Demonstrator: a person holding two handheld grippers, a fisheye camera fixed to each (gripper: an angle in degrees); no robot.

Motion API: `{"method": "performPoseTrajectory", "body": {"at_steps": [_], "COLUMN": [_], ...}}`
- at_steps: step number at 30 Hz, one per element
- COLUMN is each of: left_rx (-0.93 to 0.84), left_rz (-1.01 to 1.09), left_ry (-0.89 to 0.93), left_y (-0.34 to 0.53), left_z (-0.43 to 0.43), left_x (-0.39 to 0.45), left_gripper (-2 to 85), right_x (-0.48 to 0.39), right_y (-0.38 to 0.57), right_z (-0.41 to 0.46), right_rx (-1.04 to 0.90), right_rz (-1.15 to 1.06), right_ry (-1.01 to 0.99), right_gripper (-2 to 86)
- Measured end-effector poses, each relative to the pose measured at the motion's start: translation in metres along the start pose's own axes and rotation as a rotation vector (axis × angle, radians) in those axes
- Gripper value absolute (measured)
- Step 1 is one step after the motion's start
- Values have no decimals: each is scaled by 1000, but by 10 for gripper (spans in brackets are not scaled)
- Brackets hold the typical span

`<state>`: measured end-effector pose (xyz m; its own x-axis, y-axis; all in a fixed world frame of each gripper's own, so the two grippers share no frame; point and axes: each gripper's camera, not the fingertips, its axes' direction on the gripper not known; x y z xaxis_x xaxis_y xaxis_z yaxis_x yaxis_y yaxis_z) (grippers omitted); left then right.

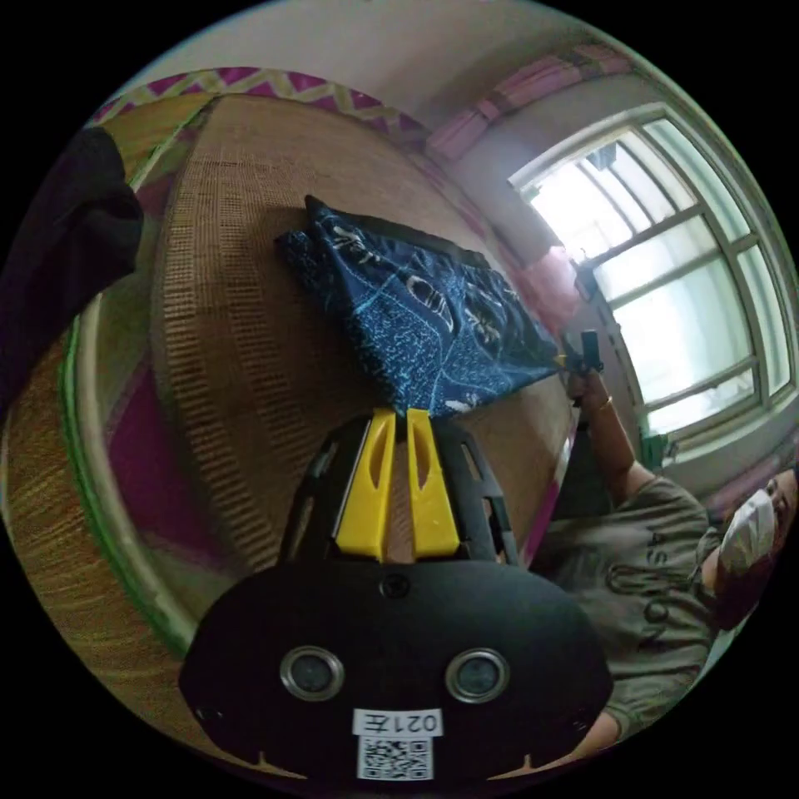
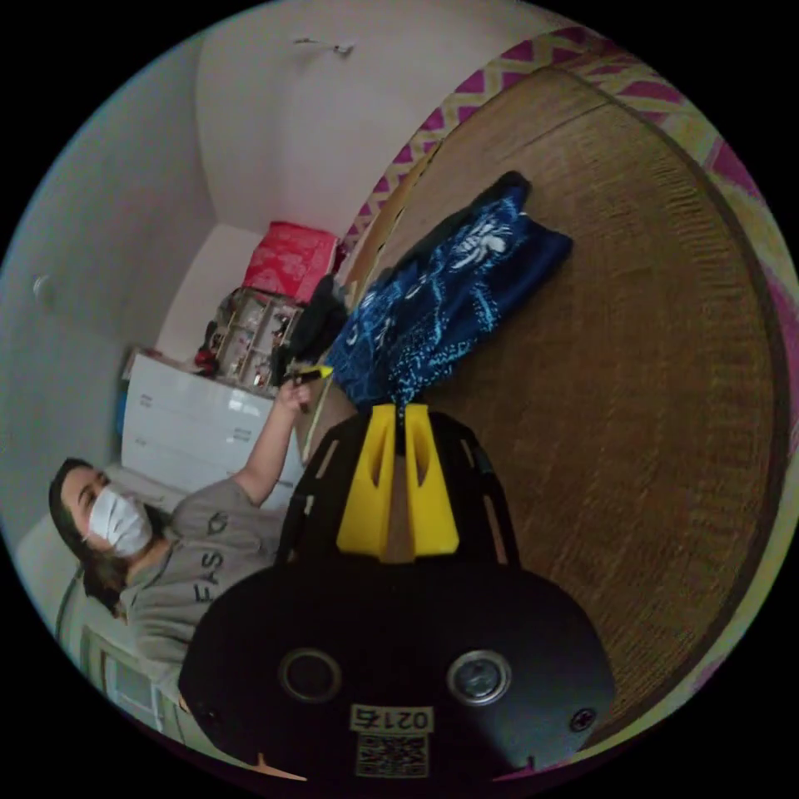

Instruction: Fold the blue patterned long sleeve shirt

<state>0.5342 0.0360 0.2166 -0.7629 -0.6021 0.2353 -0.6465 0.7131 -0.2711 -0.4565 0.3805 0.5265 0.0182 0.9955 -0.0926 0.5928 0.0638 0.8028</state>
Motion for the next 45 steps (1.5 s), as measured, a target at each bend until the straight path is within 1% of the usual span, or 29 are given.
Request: {"method": "performPoseTrajectory", "body": {"at_steps": [1, 3, 4, 6, 7, 8, 9, 10, 12, 13, 15, 19, 21, 24, 26, 28, 31, 35, 37, 39, 40, 42, 45], "left_rx": [-25, -88, -94, -54, -26, 49, 146, 192, 291, 311, 318, 274, 244, 187, 146, 156, 162, 149, 154, 164, 168, 195, 243], "left_rz": [10, 26, 18, -9, -12, -15, -27, -35, -34, -30, -10, -31, -44, -56, -70, -102, -106, -92, -104, -135, -143, -129, -95], "left_ry": [-9, -60, -66, -57, -51, -31, -5, 10, 85, 107, 236, 361, 409, 455, 493, 518, 536, 558, 533, 562, 571, 613, 656], "left_y": [7, 39, 48, 87, 97, 120, 145, 158, 207, 218, 250, 277, 286, 289, 289, 291, 289, 290, 295, 303, 306, 315, 323], "left_z": [-4, -17, -19, -27, -30, -39, -51, -57, -68, -67, -46, 10, 44, 78, 95, 102, 109, 115, 114, 111, 110, 97, 77], "left_x": [-1, -5, -8, -15, -15, -12, -7, -4, 21, 30, 71, 136, 174, 208, 220, 226, 236, 253, 255, 248, 246, 237, 229], "left_gripper": [-3, -2, -2, 0, 0, 1, 2, 3, 9, 14, 49, 80, 94, 119, 129, 129, 125, 118, 96, 53, 45, 16, -2], "right_x": [-8, -40, -48, -80, -87, -98, -107, -110, -107, -104, -80, -34, -12, -3, -5, -8, -8, 5, 9, 12, 11, 6, -11], "right_y": [12, 63, 77, 122, 131, 144, 151, 152, 155, 155, 142, 98, 66, 37, 23, 12, -3, -15, -19, -21, -21, -17, -16], "right_z": [10, 64, 81, 137, 146, 153, 144, 134, 78, 64, 26, 15, 24, 37, 43, 52, 62, 68, 71, 75, 76, 68, 55], "right_rx": [-30, -170, -209, -299, -309, -306, -264, -233, -33, 17, 132, 151, 105, 36, -2, -49, -97, -122, -129, -142, -148, -105, -65], "right_rz": [-12, -41, -48, -111, -133, -159, -192, -204, -183, -168, -84, 27, 82, 102, 93, 78, 69, 82, 82, 75, 74, 71, 72], "right_ry": [-15, -46, -50, -10, 6, 55, 85, 81, 73, 83, 148, 139, 131, 149, 149, 173, 168, 82, 46, -4, -5, -28, -83], "right_gripper": [7, 8, 9, 14, 17, 22, 29, 33, 58, 67, 107, 130, 140, 145, 147, 143, 138, 123, 114, 94, 84, 57, 40]}}
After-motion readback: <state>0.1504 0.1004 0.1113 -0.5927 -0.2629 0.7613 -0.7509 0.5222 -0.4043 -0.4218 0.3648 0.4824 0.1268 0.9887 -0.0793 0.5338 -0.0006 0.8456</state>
